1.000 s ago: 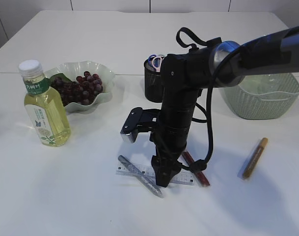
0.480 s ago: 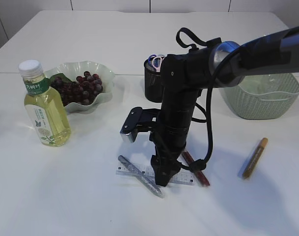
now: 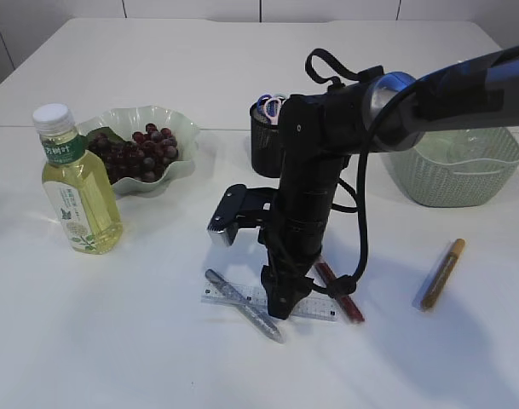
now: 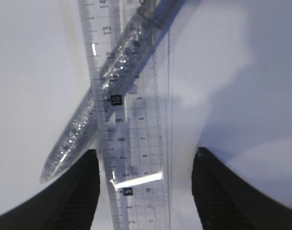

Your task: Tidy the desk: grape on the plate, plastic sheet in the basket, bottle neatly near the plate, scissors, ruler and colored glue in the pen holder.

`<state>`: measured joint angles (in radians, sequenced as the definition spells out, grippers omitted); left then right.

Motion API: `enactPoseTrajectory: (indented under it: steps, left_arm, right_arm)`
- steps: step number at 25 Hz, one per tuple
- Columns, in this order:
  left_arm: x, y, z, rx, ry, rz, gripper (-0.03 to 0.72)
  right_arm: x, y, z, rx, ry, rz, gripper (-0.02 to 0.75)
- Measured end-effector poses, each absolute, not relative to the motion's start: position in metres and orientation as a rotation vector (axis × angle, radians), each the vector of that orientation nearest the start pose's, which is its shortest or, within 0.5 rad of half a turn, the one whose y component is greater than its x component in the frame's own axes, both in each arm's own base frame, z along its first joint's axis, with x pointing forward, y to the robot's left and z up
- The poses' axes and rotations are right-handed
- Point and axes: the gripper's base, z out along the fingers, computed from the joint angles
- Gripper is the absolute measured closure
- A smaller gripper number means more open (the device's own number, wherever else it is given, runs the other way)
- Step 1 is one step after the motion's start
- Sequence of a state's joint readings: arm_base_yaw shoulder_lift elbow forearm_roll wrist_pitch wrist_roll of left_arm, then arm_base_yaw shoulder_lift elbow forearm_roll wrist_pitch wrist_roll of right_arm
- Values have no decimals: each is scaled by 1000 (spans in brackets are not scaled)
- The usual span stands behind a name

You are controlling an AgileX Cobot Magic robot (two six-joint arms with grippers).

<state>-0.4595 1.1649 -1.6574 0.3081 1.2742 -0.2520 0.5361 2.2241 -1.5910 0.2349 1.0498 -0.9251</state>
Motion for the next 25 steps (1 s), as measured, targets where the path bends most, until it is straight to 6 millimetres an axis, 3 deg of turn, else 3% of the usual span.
enactPoseTrajectory:
  steps: [25]
  left_arm:
    - [181,-60,499,176,2210,-6,277]
  right_arm:
    - [358,236,122,-1926,2446,343,280]
